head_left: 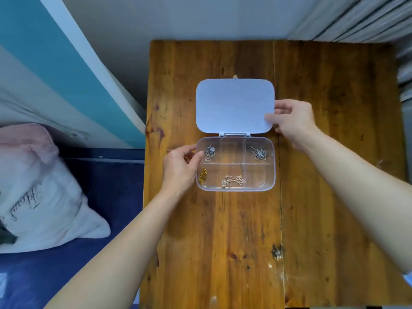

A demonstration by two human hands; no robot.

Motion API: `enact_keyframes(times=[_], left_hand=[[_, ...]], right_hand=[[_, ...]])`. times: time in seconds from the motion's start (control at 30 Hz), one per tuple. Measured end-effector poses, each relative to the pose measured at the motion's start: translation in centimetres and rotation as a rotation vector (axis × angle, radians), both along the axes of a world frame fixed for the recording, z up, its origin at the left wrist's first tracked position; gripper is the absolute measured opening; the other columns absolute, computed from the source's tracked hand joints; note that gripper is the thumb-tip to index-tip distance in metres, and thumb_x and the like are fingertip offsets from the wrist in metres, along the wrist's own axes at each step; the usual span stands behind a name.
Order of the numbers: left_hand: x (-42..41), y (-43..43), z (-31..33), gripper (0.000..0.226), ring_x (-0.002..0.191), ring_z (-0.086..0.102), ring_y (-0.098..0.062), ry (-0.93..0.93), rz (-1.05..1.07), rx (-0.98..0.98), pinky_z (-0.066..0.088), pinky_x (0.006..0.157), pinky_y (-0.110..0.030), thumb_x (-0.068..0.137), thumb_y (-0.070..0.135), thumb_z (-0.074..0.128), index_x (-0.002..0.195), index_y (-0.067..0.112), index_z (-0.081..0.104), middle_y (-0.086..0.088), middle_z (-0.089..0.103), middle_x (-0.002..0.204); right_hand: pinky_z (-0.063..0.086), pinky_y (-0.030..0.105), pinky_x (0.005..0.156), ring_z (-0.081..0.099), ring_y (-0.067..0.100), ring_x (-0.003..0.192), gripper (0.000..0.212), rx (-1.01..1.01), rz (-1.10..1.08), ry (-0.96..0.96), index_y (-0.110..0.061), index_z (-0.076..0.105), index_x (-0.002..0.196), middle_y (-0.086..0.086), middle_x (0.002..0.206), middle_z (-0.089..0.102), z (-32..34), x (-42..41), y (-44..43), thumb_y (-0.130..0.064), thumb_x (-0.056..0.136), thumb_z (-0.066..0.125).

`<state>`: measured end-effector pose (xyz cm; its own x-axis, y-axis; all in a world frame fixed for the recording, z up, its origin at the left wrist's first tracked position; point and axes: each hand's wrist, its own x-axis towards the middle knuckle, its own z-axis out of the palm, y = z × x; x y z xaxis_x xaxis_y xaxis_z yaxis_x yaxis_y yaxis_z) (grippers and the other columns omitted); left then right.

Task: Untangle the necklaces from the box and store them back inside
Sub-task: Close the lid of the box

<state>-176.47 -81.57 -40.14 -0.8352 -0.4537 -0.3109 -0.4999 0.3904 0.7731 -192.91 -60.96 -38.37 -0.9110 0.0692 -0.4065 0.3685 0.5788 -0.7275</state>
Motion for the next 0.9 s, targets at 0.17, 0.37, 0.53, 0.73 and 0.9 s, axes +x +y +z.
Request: enact_keyframes(times=[0.17, 0.37, 0.53, 0.73, 0.9], left_hand=[[-0.2, -0.3, -0.1, 0.030, 0.085, 0.068, -0.022, -0.011, 0.015, 0.084, 0.056, 0.080, -0.040, 0.088, 0.028, 0.068, 0.114, 0.014, 0.071, 0.003, 0.071, 0.084], [0.4, -0.1, -0.8, 0.021, 0.085, 0.068, -0.011, -0.056, 0.059, 0.249, 0.058, 0.066, -0.029, 0.098, 0.029, 0.053, 0.102, 0.021, 0.072, 0.002, 0.074, 0.094], [1.0, 1.2, -0.2, 0.033, 0.076, 0.063, 0.014, -0.133, 0.162, 0.295, 0.044, 0.056, -0.004, 0.100, 0.048, 0.033, 0.094, 0.034, 0.063, 0.028, 0.065, 0.081], [3.1, 2.8, -0.8, 0.043, 0.113, 0.047, -0.015, -0.041, -0.161, 0.014, 0.040, 0.096, -0.033, 0.103, 0.042, 0.026, 0.140, 0.024, 0.041, 0.000, 0.052, 0.122], [3.6, 3.6, -1.6, 0.055, 0.129, 0.037, -0.024, -0.100, -0.180, -0.343, 0.032, 0.107, -0.043, 0.101, 0.045, 0.026, 0.146, 0.015, 0.030, -0.005, 0.045, 0.140]], right_hand=[[0.051, 0.023, 0.065, 0.061, 0.009, 0.071, 0.014, -0.037, 0.126, 0.291, -0.018, 0.071, 0.090, 0.001, 0.080, 0.069, 1.6, 2.9, 2.6, -0.014, 0.079, 0.078], [0.056, 0.022, 0.071, 0.068, 0.011, 0.093, 0.020, 0.057, 0.361, 0.430, -0.009, 0.075, 0.101, 0.002, 0.100, 0.074, 2.0, 8.5, 5.4, -0.008, 0.082, 0.075], [0.056, 0.041, 0.088, 0.065, 0.027, 0.112, 0.035, 0.278, 0.657, 0.525, 0.000, 0.067, 0.117, 0.014, 0.124, 0.066, 0.4, 11.2, 6.6, -0.007, 0.083, 0.072], [0.054, 0.052, 0.090, 0.058, 0.036, 0.121, 0.040, 0.337, 0.738, 0.525, 0.004, 0.060, 0.125, 0.020, 0.133, 0.058, -0.6, 12.5, 6.8, 0.002, 0.085, 0.067], [0.055, 0.050, 0.090, 0.050, 0.036, 0.129, 0.051, 0.382, 0.780, 0.470, 0.003, 0.051, 0.134, 0.019, 0.144, 0.048, -0.7, 13.2, 7.0, 0.005, 0.084, 0.065]])
